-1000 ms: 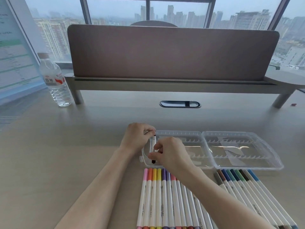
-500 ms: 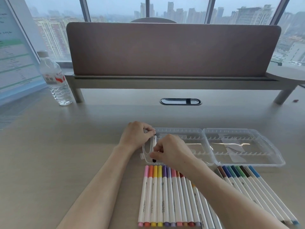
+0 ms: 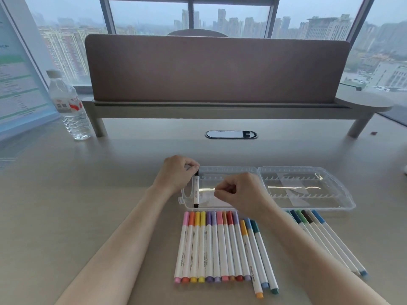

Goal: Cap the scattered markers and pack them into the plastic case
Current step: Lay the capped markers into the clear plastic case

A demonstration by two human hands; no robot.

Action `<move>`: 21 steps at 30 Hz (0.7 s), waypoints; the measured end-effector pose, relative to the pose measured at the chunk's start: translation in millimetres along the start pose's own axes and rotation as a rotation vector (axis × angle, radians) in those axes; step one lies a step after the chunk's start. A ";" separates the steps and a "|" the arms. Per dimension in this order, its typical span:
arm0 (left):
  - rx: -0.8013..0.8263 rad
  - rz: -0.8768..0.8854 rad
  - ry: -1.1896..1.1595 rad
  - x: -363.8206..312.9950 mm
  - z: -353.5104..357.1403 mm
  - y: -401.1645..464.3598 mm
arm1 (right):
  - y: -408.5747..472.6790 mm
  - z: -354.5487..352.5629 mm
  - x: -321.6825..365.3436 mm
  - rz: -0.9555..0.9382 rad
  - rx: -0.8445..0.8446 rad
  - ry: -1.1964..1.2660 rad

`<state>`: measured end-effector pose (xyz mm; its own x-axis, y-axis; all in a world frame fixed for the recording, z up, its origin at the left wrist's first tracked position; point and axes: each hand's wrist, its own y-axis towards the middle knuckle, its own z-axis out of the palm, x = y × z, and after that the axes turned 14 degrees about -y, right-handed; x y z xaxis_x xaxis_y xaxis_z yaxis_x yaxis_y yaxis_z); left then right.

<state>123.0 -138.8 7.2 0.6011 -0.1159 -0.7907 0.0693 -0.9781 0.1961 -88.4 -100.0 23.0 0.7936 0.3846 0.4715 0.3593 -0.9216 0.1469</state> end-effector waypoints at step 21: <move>0.265 0.083 0.103 -99.2 77.9 -76.2 | -80.8 -62.3 -111.3 0.219 -0.090 -0.036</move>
<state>-4.0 -66.2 25.5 0.6749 -0.1927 -0.7123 -0.1855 -0.9786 0.0890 -236.4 -71.6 12.8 0.8655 0.1750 0.4694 0.1327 -0.9836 0.1220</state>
